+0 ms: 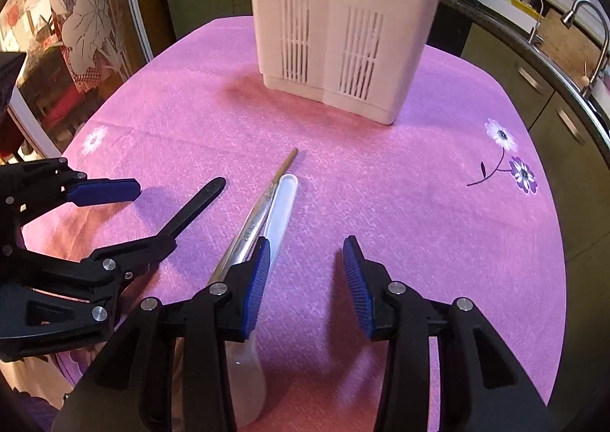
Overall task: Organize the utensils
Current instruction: 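Close the left gripper on the black fork handle while the right grasps the white spoon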
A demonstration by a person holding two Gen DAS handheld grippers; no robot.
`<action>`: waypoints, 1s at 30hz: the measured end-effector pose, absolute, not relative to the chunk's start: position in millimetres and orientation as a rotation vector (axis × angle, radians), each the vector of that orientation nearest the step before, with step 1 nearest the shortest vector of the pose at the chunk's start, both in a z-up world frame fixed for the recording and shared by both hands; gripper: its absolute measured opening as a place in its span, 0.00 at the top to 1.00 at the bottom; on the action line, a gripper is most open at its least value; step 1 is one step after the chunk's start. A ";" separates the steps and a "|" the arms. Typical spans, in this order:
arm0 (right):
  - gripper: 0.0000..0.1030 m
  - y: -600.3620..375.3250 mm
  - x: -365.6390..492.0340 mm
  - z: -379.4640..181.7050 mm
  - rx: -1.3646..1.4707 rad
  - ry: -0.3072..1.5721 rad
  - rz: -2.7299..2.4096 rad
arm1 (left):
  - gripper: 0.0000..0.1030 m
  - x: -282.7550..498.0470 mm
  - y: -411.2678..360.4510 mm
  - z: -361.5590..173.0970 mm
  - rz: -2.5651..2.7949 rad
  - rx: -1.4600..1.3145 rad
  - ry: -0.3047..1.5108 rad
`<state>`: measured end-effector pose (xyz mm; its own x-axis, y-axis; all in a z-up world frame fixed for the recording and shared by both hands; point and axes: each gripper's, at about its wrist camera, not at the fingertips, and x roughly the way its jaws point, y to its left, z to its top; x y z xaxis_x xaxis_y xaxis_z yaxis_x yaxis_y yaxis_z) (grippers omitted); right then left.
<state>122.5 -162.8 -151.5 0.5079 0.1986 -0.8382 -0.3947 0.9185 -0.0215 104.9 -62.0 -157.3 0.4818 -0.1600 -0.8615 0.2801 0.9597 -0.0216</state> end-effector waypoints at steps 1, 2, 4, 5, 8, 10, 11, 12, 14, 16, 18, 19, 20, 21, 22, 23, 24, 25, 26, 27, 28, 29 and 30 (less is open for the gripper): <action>0.60 -162.4 122.6 -149.6 -0.218 0.979 0.364 | 0.49 105.4 -61.0 -157.3 -0.270 0.123 1.035; 0.60 -162.2 121.8 -148.5 -0.215 0.979 0.367 | 0.49 105.5 -59.9 -157.0 -0.269 0.117 1.035; 0.60 -160.3 120.7 -149.0 -0.222 0.980 0.362 | 0.49 105.5 -57.6 -156.9 -0.265 0.111 1.033; 0.60 -159.8 120.6 -149.7 -0.224 0.978 0.363 | 0.49 105.5 -57.1 -156.7 -0.265 0.111 1.032; 0.60 -161.4 119.7 -147.0 -0.208 0.965 0.369 | 0.49 105.9 -55.2 -156.9 -0.265 0.108 1.033; 0.60 -161.3 119.3 -145.9 -0.211 0.964 0.373 | 0.49 105.9 -55.9 -157.3 -0.263 0.113 1.031; 0.60 -160.1 119.4 -146.6 -0.216 0.969 0.377 | 0.48 105.7 -56.5 -157.6 -0.263 0.118 1.030; 0.60 -159.6 119.3 -147.4 -0.218 0.968 0.379 | 0.47 105.7 -57.0 -157.6 -0.262 0.120 1.029; 0.60 -159.7 118.5 -146.3 -0.210 0.961 0.383 | 0.47 105.8 -57.2 -157.4 -0.261 0.120 1.029; 0.61 -160.2 117.6 -145.9 -0.203 0.955 0.385 | 0.47 105.8 -57.0 -157.4 -0.262 0.116 1.029; 0.61 -158.5 116.9 -147.9 -0.215 0.961 0.388 | 0.47 105.9 -57.3 -157.7 -0.263 0.117 1.029; 0.61 -157.4 117.1 -150.1 -0.222 0.965 0.391 | 0.47 106.0 -58.2 -157.9 -0.263 0.119 1.029; 0.61 -158.3 116.9 -150.5 -0.223 0.961 0.389 | 0.47 106.2 -58.6 -157.9 -0.262 0.122 1.030; 0.61 -160.1 117.1 -149.9 -0.225 0.964 0.386 | 0.47 106.4 -59.0 -158.0 -0.263 0.123 1.030; 0.61 -163.9 117.8 -149.4 -0.229 0.966 0.374 | 0.47 106.3 -58.8 -158.0 -0.264 0.122 1.030; 0.61 -168.3 118.7 -149.9 -0.230 0.967 0.362 | 0.47 106.2 -58.5 -158.1 -0.265 0.120 1.030; 0.61 -176.2 120.2 -150.0 -0.222 0.971 0.346 | 0.47 106.5 -57.9 -158.1 -0.265 0.117 1.030; 0.61 -184.7 122.2 -149.7 -0.215 0.975 0.327 | 0.47 106.5 -57.4 -158.2 -0.265 0.114 1.030; 0.61 -189.7 123.1 -149.7 -0.210 0.979 0.312 | 0.47 107.0 -56.8 -157.9 -0.265 0.105 1.030; 0.61 -196.5 125.2 -148.8 -0.198 0.983 0.296 | 0.47 108.3 -55.3 -157.2 -0.267 0.085 1.030; 0.61 -200.2 126.6 -146.9 -0.179 0.982 0.300 | 0.47 109.8 -53.8 -156.6 -0.273 0.063 1.031; 0.61 -202.0 127.4 -144.6 -0.153 0.978 0.314 | 0.47 113.1 -53.8 -156.0 -0.280 0.043 1.038; 0.61 -201.8 127.9 -143.1 -0.136 0.978 0.322 | 0.47 114.8 -54.6 -155.7 -0.281 0.041 1.038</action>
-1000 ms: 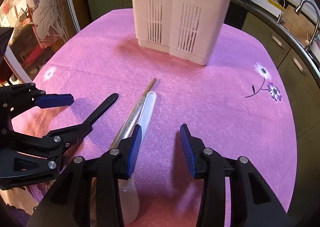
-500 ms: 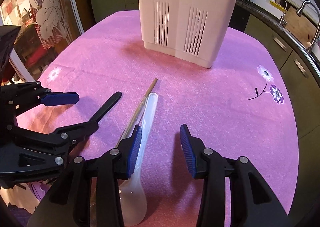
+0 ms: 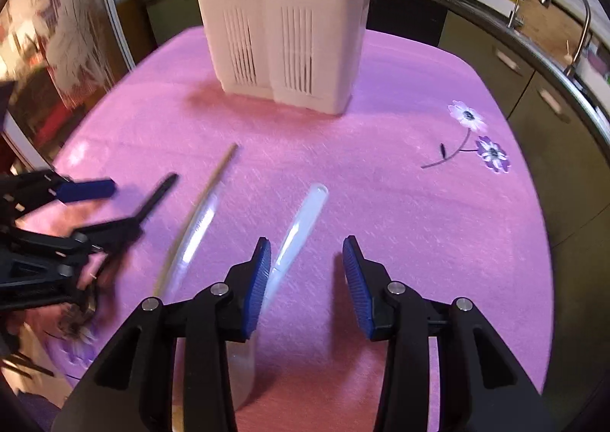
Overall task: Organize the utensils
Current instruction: 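Close the left gripper on the black fork handle while the right grasps the white spoon, then lift the fork and spoon and carry both toward the caddy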
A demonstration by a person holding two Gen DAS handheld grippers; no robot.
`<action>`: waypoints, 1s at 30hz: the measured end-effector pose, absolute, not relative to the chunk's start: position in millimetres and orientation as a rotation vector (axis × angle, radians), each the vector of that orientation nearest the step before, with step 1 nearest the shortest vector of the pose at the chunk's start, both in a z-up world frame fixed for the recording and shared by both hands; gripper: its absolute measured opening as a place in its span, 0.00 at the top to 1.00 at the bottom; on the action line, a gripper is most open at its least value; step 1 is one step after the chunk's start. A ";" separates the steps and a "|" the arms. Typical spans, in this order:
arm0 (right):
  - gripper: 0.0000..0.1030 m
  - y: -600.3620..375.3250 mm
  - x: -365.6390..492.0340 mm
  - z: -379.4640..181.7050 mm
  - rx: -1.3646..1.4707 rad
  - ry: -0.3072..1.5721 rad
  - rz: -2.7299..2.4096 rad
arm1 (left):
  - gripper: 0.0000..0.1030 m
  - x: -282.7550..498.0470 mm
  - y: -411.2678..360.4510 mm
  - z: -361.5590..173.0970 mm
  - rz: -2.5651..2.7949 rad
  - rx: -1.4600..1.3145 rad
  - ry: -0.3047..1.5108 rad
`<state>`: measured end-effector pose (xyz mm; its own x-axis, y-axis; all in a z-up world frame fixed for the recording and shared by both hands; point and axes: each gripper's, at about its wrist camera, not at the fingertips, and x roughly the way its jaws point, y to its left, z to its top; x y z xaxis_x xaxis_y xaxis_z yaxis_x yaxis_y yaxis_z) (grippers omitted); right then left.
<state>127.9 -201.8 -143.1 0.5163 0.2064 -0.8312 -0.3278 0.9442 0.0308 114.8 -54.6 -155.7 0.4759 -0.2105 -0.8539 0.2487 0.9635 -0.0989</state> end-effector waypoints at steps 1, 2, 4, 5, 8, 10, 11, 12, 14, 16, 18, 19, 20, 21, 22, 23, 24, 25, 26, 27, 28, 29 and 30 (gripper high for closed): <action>0.61 -200.6 128.7 -142.3 -0.126 0.978 0.326 | 0.47 117.2 -56.5 -155.1 -0.278 0.044 1.033; 0.61 -198.4 130.1 -142.3 -0.121 0.982 0.322 | 0.47 118.6 -57.5 -155.4 -0.275 0.048 1.032; 0.61 -193.5 131.0 -144.8 -0.117 0.992 0.322 | 0.48 123.1 -61.7 -156.9 -0.267 0.066 1.032; 0.61 -190.6 131.8 -146.1 -0.119 0.998 0.319 | 0.50 124.6 -64.4 -156.9 -0.267 0.076 1.031; 0.61 -186.6 135.2 -152.0 -0.118 1.011 0.292 | 0.60 127.9 -68.4 -156.6 -0.276 0.080 1.029; 0.61 -186.2 137.1 -152.8 -0.102 1.000 0.272 | 0.61 128.5 -69.7 -157.0 -0.277 0.076 1.021; 0.61 -184.7 138.0 -153.7 -0.098 0.997 0.265 | 0.65 128.1 -70.2 -157.4 -0.277 0.076 1.017; 0.61 -183.9 138.3 -154.0 -0.092 0.990 0.255 | 0.72 127.6 -71.3 -157.5 -0.278 0.079 1.010; 0.61 -183.6 139.4 -154.9 -0.084 0.981 0.241 | 0.82 126.5 -74.5 -157.6 -0.292 0.084 1.006; 0.62 -182.6 139.5 -154.8 -0.075 0.979 0.228 | 0.89 123.9 -77.0 -157.4 -0.310 0.087 1.007; 0.64 -181.6 140.2 -155.0 -0.074 0.978 0.223 | 0.89 121.5 -81.2 -157.7 -0.316 0.103 0.998; 0.68 -180.8 140.5 -154.7 -0.074 0.979 0.227 | 0.89 121.2 -81.6 -157.9 -0.315 0.102 0.996; 0.73 -180.5 140.9 -154.7 -0.075 0.980 0.228 | 0.89 121.4 -81.4 -157.8 -0.316 0.100 0.997; 0.78 -178.7 141.7 -154.3 -0.074 0.983 0.237 | 0.89 121.4 -80.7 -157.8 -0.318 0.096 0.998; 0.86 -178.3 142.6 -153.9 -0.072 0.987 0.244 | 0.89 121.3 -79.9 -158.0 -0.320 0.092 0.999; 0.87 -177.0 144.6 -153.7 -0.070 0.992 0.248 | 0.89 121.8 -79.2 -158.0 -0.322 0.087 1.001; 0.87 -176.9 146.4 -153.3 -0.063 0.998 0.254 | 0.89 122.2 -78.5 -158.0 -0.325 0.084 1.003; 0.87 -177.8 147.6 -153.0 -0.049 1.003 0.264 | 0.89 122.5 -77.7 -158.1 -0.328 0.078 1.005; 0.87 -179.5 148.5 -152.2 -0.029 1.007 0.281 | 0.89 123.4 -76.4 -157.9 -0.334 0.070 1.009; 0.87 -180.5 148.8 -150.6 -0.018 1.003 0.288 | 0.89 124.4 -75.8 -157.8 -0.337 0.065 1.012; 0.87 -181.5 148.3 -148.0 -0.015 0.994 0.291 | 0.89 125.1 -75.1 -157.7 -0.340 0.063 1.015; 0.87 -182.3 147.3 -144.7 -0.012 0.984 0.294 | 0.89 125.3 -74.0 -157.4 -0.341 0.061 1.015; 0.87 -183.7 146.1 -140.3 0.000 0.976 0.306 | 0.89 125.6 -72.9 -156.3 -0.340 0.060 1.012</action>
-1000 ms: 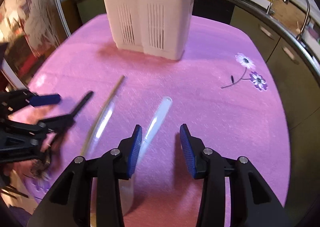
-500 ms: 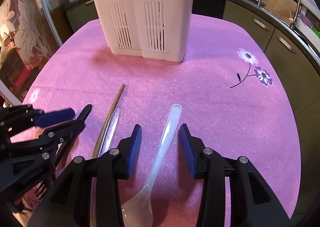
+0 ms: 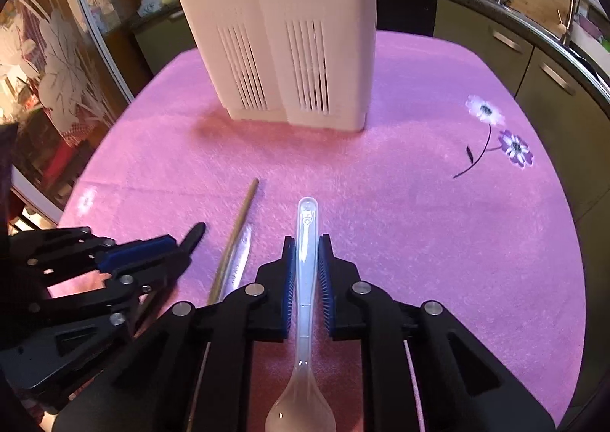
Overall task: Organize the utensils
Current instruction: 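Lift the fork and spoon and carry both toward the caddy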
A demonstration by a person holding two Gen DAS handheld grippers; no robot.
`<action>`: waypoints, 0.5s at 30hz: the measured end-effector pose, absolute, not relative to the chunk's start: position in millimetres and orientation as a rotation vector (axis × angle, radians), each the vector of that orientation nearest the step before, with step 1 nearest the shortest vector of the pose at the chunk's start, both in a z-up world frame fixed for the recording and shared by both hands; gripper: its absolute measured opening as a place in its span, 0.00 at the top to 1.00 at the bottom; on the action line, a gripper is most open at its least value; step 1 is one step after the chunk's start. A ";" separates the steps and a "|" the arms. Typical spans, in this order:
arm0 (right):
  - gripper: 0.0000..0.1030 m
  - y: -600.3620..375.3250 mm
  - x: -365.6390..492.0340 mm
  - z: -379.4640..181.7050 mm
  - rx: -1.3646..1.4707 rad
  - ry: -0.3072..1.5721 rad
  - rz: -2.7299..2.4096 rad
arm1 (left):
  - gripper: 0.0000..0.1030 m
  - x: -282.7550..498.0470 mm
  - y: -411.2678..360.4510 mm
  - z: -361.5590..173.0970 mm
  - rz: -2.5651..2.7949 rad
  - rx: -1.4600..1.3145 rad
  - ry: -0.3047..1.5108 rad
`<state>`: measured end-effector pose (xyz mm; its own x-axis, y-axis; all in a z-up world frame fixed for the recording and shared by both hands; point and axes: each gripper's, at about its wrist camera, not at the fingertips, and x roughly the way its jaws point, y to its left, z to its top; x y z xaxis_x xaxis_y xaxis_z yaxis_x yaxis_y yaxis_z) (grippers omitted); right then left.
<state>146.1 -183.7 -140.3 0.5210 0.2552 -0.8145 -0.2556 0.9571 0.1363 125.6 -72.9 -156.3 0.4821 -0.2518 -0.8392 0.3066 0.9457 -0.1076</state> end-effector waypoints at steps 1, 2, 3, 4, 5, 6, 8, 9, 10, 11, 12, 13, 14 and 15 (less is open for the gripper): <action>0.87 -185.4 145.0 -135.7 0.014 0.968 0.319 | 0.89 125.6 -72.3 -155.0 -0.341 0.059 1.008; 0.87 -186.4 142.5 -130.9 0.022 0.958 0.324 | 0.89 125.5 -71.1 -152.6 -0.343 0.056 1.002; 0.87 -187.9 141.6 -127.6 0.026 0.951 0.327 | 0.89 124.8 -69.8 -149.7 -0.344 0.051 0.995; 0.87 -190.4 140.3 -123.8 0.033 0.944 0.331 | 0.89 124.2 -69.3 -146.4 -0.343 0.049 0.987; 0.87 -192.5 138.8 -120.0 0.043 0.939 0.337 | 0.89 123.0 -68.2 -142.6 -0.344 0.048 0.979; 0.87 -195.3 136.8 -115.5 0.053 0.931 0.343 | 0.89 122.0 -66.2 -136.9 -0.344 0.045 0.966; 0.87 -200.4 131.6 -106.6 0.067 0.913 0.351 | 0.89 120.1 -64.1 -128.8 -0.344 0.041 0.950; 0.87 -203.3 130.7 -102.5 0.073 0.906 0.354 | 0.90 119.1 -63.1 -124.9 -0.344 0.039 0.943; 0.87 -206.5 127.9 -98.1 0.079 0.897 0.356 | 0.90 118.1 -62.2 -121.5 -0.345 0.036 0.936; 0.87 -208.9 124.9 -94.1 0.084 0.889 0.359 | 0.90 116.6 -61.1 -118.1 -0.346 0.034 0.929; 0.87 -212.1 120.6 -88.2 0.092 0.875 0.363 | 0.90 114.6 -59.6 -113.7 -0.347 0.030 0.920; 0.87 -213.5 117.6 -84.1 0.098 0.865 0.368 | 0.90 112.6 -58.4 -110.2 -0.348 0.026 0.913; 0.87 -215.0 114.3 -79.3 0.105 0.852 0.374 | 0.90 110.2 -57.2 -105.6 -0.348 0.022 0.902; 0.87 -214.9 111.9 -76.7 0.107 0.843 0.377 | 0.90 108.5 -56.3 -101.9 -0.349 0.019 0.895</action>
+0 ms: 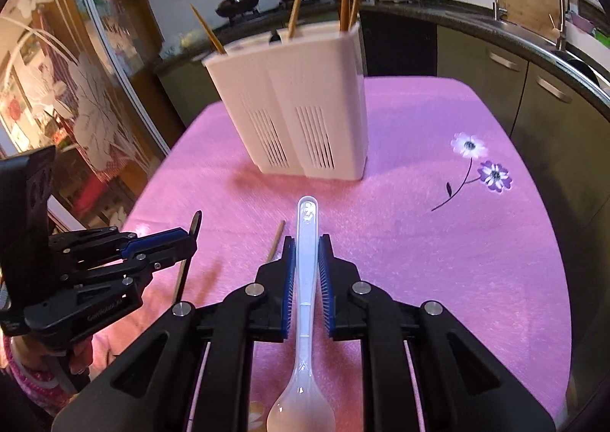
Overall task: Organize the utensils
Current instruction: 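Lift the fork and spoon and carry both toward the caddy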
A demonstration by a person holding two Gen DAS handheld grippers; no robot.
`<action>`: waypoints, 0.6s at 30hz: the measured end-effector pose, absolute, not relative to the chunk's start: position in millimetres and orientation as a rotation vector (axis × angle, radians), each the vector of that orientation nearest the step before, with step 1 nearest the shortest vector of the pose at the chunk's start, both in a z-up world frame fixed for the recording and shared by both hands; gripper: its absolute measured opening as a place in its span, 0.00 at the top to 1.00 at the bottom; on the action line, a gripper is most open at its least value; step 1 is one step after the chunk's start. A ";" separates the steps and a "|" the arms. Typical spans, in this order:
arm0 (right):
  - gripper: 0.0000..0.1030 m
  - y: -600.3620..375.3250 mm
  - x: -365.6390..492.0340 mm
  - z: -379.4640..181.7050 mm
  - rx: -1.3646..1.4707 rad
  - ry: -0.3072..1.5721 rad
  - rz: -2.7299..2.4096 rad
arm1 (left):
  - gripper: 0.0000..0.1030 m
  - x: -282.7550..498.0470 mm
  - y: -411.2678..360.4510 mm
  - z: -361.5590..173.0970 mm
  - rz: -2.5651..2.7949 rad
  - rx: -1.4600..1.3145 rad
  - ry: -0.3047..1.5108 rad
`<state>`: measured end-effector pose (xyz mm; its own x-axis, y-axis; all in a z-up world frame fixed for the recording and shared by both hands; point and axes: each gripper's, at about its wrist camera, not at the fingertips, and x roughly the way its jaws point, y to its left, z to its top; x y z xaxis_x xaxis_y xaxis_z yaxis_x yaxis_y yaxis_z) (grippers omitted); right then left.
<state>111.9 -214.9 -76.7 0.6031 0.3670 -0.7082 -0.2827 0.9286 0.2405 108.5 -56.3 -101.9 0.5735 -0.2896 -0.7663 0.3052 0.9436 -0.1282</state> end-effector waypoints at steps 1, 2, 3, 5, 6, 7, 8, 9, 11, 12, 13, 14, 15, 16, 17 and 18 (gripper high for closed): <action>0.87 -216.8 110.3 -73.4 0.112 0.832 0.382 | 0.90 108.1 -55.9 -99.6 -0.350 0.017 0.889; 0.87 -218.3 107.2 -69.1 0.119 0.818 0.390 | 0.90 106.2 -55.3 -95.6 -0.350 0.015 0.881; 0.87 -218.7 105.7 -66.9 0.123 0.810 0.395 | 0.90 104.8 -55.0 -92.5 -0.350 0.014 0.875; 0.87 -219.9 102.2 -61.7 0.135 0.786 0.405 | 0.90 103.1 -55.3 -87.0 -0.353 0.016 0.863; 0.87 -221.1 99.8 -58.7 0.144 0.767 0.413 | 0.90 102.2 -55.4 -84.6 -0.354 0.016 0.858; 0.87 -221.6 98.4 -56.3 0.150 0.752 0.418 | 0.90 101.0 -55.2 -82.4 -0.355 0.016 0.853; 0.87 -222.4 96.3 -54.1 0.156 0.737 0.420 | 0.90 99.7 -54.9 -79.9 -0.357 0.016 0.848; 0.87 -223.0 94.5 -52.2 0.159 0.722 0.421 | 0.90 98.6 -55.0 -77.5 -0.358 0.016 0.843; 0.87 -223.5 92.5 -50.1 0.159 0.707 0.427 | 0.90 97.6 -55.2 -73.7 -0.360 0.016 0.834; 0.87 -224.2 92.2 -49.1 0.158 0.702 0.429 | 0.90 96.8 -54.9 -71.8 -0.361 0.016 0.830; 0.87 -223.6 92.7 -49.1 0.156 0.701 0.429 | 0.90 96.0 -54.6 -70.8 -0.362 0.016 0.827; 0.87 -223.8 92.6 -48.8 0.158 0.700 0.430 | 0.90 95.2 -54.7 -68.9 -0.362 0.017 0.823; 0.87 -223.8 92.5 -48.6 0.160 0.698 0.431 | 0.90 94.8 -54.8 -68.2 -0.363 0.018 0.820; 0.87 -223.2 92.5 -48.7 0.156 0.699 0.431 | 0.91 94.2 -54.7 -66.7 -0.363 0.018 0.816; 0.87 -222.5 92.9 -49.9 0.153 0.701 0.431 | 0.92 94.2 -55.0 -65.8 -0.363 0.019 0.814; 0.87 -222.5 93.8 -51.6 0.154 0.703 0.431 | 0.92 93.7 -55.2 -64.6 -0.364 0.021 0.811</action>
